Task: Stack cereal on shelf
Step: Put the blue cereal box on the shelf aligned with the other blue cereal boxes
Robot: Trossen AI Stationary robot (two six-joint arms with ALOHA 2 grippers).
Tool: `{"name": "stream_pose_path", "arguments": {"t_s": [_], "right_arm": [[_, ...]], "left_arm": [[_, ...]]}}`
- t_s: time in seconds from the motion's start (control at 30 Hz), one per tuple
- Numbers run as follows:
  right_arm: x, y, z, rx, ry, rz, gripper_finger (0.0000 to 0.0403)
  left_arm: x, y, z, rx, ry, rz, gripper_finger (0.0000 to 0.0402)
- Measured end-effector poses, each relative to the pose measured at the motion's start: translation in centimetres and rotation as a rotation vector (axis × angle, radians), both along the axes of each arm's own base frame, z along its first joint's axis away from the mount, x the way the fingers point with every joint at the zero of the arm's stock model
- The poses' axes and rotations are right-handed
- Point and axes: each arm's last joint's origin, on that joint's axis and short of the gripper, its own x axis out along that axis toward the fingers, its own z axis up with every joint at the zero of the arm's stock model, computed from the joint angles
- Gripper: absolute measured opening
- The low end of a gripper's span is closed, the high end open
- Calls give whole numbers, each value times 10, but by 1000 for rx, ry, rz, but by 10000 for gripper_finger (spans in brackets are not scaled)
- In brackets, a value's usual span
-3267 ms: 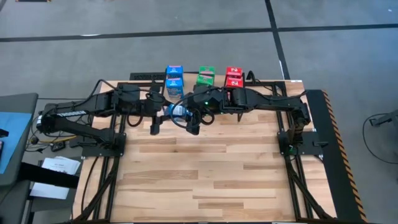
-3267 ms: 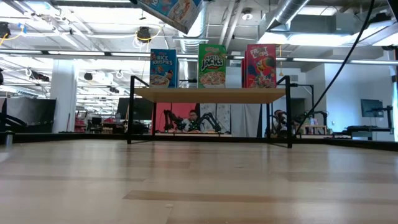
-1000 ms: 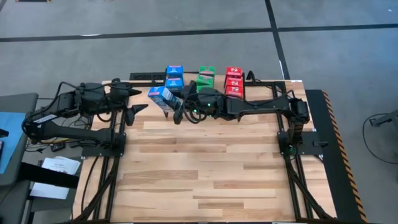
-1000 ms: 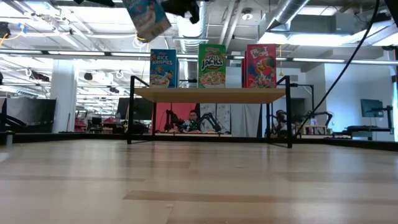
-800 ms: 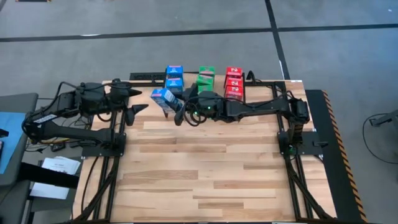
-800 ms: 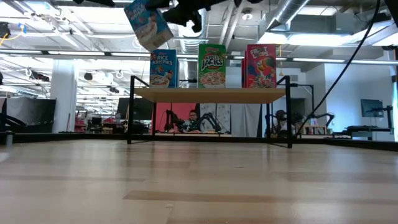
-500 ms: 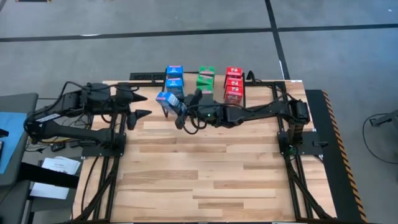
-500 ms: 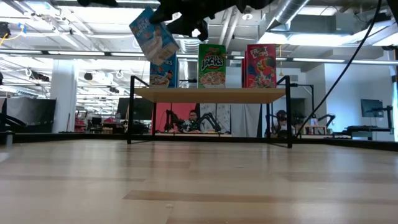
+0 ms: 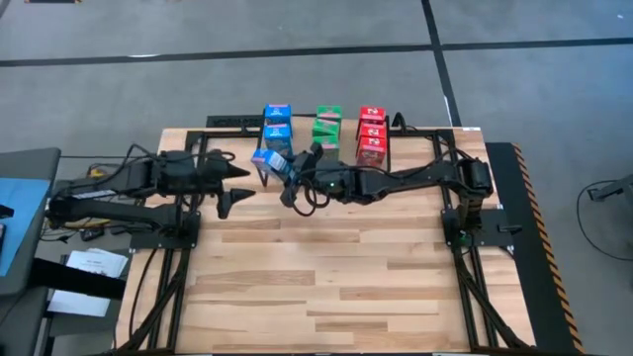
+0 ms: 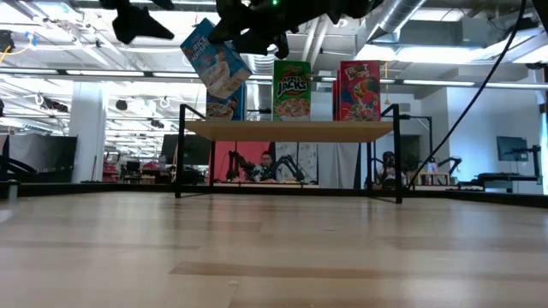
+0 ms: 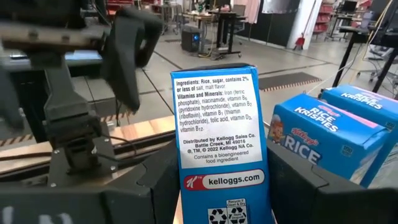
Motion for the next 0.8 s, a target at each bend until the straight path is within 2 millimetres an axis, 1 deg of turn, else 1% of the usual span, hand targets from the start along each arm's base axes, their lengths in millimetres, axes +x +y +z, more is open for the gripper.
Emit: {"name": "stream_pose_path", "arguments": {"t_s": [0.17, 0.3, 0.43, 0.57, 0.8], "right_arm": [[0, -6, 0, 4, 0, 27, 220], [0, -11, 0, 8, 2, 47, 220], [0, -16, -1, 17, 4, 120, 220], [1, -16, -1, 35, -5, 157, 220], [2, -7, 1, 74, -35, 177, 220]], "left_arm": [[11, 1, -30, -4, -16, 2, 306], [17, 2, -46, -23, -41, 7, 306], [17, 2, -50, -25, -40, 9, 306], [18, 1, -49, -36, -53, 5, 306], [18, 1, -49, -44, -56, -19, 306]]}}
